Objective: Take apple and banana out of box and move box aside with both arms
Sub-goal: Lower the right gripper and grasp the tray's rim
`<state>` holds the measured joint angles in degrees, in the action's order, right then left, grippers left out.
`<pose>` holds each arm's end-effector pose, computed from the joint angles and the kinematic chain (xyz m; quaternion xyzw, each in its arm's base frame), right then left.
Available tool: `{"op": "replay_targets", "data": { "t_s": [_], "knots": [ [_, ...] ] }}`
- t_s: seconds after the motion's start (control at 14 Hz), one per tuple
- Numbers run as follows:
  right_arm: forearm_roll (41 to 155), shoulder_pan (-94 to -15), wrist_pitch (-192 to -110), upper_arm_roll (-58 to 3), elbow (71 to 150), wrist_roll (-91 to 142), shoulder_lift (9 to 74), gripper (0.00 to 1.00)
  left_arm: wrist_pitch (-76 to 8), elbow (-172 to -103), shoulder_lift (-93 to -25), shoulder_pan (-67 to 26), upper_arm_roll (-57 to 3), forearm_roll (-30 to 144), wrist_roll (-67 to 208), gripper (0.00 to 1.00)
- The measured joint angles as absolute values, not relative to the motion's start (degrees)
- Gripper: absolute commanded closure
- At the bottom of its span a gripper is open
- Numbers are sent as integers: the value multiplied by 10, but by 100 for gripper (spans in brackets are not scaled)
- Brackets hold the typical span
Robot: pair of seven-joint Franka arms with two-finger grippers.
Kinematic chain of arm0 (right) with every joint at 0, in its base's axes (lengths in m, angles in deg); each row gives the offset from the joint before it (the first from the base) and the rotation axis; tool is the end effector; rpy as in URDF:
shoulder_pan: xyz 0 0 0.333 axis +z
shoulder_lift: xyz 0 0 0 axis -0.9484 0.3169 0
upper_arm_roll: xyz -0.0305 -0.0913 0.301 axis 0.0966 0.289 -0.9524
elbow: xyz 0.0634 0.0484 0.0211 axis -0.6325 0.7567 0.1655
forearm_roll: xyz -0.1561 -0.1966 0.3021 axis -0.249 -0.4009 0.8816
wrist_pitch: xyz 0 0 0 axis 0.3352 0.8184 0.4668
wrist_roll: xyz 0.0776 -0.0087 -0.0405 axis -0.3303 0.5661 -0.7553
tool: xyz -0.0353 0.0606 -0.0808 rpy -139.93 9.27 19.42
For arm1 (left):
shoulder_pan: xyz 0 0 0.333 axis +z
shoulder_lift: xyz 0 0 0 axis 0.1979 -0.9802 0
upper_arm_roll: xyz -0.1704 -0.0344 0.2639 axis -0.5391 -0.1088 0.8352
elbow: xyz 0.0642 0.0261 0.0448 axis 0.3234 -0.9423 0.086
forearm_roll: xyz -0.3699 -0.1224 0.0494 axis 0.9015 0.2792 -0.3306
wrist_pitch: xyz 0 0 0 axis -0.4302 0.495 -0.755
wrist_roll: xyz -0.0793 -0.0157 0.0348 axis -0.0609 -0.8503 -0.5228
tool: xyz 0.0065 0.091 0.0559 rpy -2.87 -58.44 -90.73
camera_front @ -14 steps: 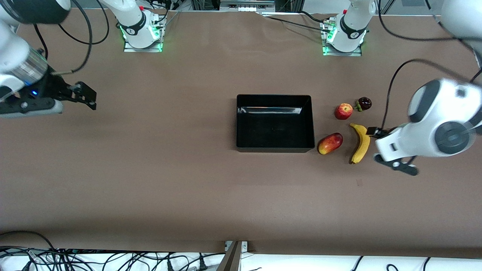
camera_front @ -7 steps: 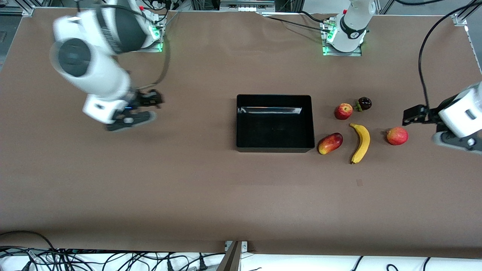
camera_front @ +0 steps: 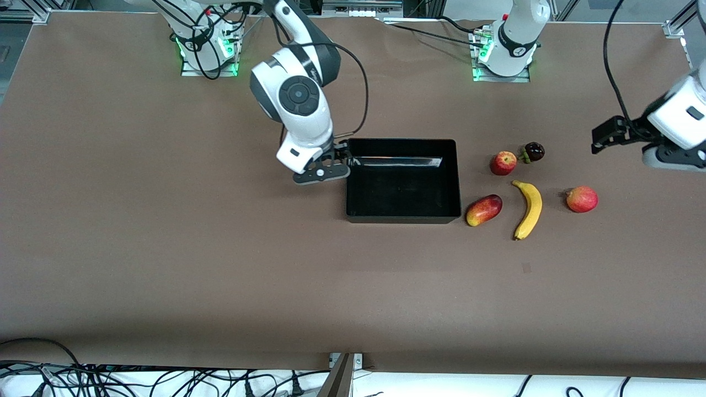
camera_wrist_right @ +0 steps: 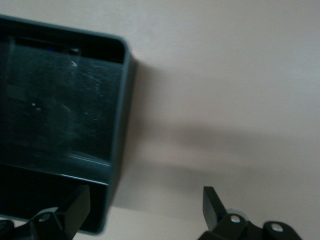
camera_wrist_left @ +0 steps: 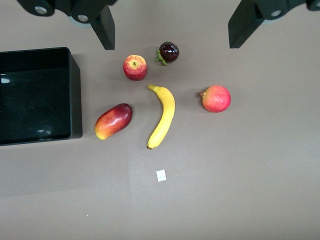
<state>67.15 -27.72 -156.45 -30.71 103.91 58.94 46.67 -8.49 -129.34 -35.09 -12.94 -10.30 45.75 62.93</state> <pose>0.5052 0.4599 0.3333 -0.9954 -0.0884 0.0254 0.0270 0.5642 -0.0237 0.5956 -0.9991 0.0356 0.0160 0.0186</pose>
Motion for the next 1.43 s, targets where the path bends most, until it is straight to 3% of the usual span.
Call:
{"op": "replay_targets", "data": {
  "t_s": [0.36, 0.57, 0.79, 1.43],
  "knots": [
    [678, -240, -1653, -307, 1038, 638, 528, 3, -108, -1342, -318, -146, -90, 457, 637, 0],
    [678, -231, -1676, -307, 1038, 641, 551, 41, -112, -1344, -318, -148, -90, 458, 637, 0],
    [677, -231, -1679, -305, 1037, 640, 558, 99, -112, -1344, -318, -148, -90, 458, 637, 0],
    [677, -242, -1679, -293, 1027, 632, 559, 100, -112, -1344, -318, -150, -90, 458, 638, 0]
  ]
}}
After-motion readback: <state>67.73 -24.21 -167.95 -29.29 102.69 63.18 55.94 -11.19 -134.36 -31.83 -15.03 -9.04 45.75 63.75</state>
